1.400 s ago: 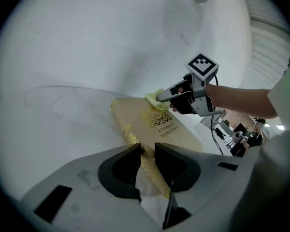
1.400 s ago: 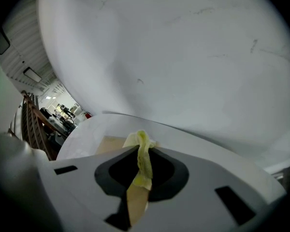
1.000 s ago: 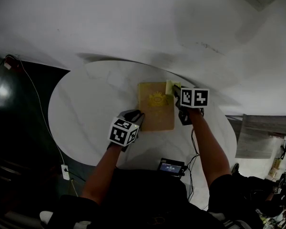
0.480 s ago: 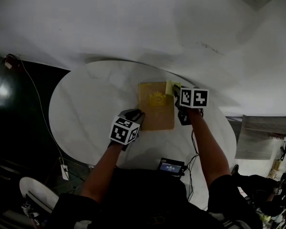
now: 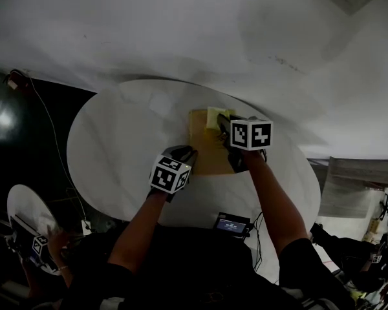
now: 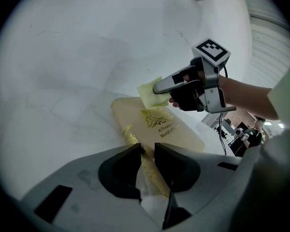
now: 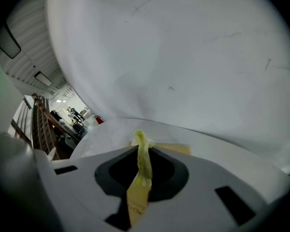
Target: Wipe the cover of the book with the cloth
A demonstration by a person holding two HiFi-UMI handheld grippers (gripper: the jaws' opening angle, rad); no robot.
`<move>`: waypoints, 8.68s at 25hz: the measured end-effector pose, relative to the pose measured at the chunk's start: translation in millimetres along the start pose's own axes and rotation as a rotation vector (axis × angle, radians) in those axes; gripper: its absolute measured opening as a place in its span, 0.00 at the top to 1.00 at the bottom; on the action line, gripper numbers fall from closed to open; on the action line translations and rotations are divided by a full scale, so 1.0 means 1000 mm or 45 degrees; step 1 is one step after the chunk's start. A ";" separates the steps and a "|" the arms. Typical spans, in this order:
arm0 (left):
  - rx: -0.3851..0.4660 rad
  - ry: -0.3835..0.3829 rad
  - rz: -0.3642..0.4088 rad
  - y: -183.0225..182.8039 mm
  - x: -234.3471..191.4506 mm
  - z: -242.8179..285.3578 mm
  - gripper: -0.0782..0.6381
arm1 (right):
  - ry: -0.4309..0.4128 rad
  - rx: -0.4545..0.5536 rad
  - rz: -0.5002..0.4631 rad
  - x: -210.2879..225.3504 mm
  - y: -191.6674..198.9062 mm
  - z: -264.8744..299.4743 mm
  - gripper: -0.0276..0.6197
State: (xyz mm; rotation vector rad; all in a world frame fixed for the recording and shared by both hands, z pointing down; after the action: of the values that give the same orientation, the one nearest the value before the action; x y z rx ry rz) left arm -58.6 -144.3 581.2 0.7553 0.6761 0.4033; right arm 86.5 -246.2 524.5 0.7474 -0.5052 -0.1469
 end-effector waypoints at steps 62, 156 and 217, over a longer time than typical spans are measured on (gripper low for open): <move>0.015 -0.033 -0.004 0.000 0.003 0.000 0.77 | 0.179 -0.036 0.071 0.060 0.043 -0.040 0.82; 0.020 -0.029 -0.060 0.012 0.009 -0.008 0.77 | 0.206 -0.023 0.150 0.053 0.072 -0.066 0.82; -0.007 -0.055 -0.039 0.026 0.016 -0.019 0.77 | 0.022 -0.109 0.076 -0.014 0.089 -0.036 0.82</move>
State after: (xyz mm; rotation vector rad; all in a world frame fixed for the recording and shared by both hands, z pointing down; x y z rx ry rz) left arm -62.2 -109.1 583.4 0.7459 0.6448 0.3597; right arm 87.8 -154.7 557.4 0.6492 -0.5014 -0.1057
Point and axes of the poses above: the fingertips, and each gripper's own axes: z forward along the fingers, x to its right, y out of its underside, the point moved 6 cm from there along -z, backward along the fingers, and after that the axes turned 10 degrees about x, right-handed, at the moved point
